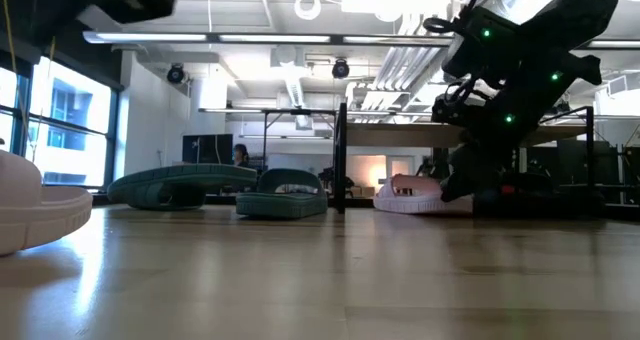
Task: Pick and place slides into the shelf
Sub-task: Put the pink slipper under the shelf
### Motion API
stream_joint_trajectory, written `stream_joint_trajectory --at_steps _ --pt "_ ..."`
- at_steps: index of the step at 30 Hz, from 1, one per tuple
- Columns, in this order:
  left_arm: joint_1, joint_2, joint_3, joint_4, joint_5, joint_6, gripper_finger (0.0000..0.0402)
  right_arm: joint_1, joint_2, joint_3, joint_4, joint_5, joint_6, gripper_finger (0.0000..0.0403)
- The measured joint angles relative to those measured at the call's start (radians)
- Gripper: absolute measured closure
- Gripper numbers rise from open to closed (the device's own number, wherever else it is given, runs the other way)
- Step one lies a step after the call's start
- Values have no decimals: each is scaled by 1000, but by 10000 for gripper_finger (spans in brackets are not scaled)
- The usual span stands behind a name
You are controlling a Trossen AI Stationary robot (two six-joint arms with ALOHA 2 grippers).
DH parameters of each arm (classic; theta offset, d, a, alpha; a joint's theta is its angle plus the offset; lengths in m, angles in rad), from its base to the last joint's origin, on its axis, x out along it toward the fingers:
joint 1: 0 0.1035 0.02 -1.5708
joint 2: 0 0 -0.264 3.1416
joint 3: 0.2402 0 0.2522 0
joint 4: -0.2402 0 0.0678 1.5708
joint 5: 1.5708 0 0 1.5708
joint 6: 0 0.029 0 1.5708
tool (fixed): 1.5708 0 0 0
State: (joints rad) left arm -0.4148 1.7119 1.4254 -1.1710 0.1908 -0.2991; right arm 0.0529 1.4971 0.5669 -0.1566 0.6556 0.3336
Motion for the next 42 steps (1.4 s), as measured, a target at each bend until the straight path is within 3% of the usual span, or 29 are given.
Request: stream_joint_trajectory --at_steps 9,17,23,32,38,42 --pt "-67 8 0 30 13 -85 163 59 0 0 -2 48 -21 217" --pt "-221 58 2 152 -192 -195 163 124 0 0 18 50 -69 217" --pt "-312 152 0 67 -271 -386 163 167 0 0 162 42 -201 217" --pt "-331 280 1 -44 -272 -572 163 178 -1 2 358 46 -297 217" --pt "-327 311 2 -56 -345 -614 164 178 -1 1 363 42 -288 217" --pt "-325 313 0 -64 -405 -622 188 178 -1 1 366 42 -272 218"
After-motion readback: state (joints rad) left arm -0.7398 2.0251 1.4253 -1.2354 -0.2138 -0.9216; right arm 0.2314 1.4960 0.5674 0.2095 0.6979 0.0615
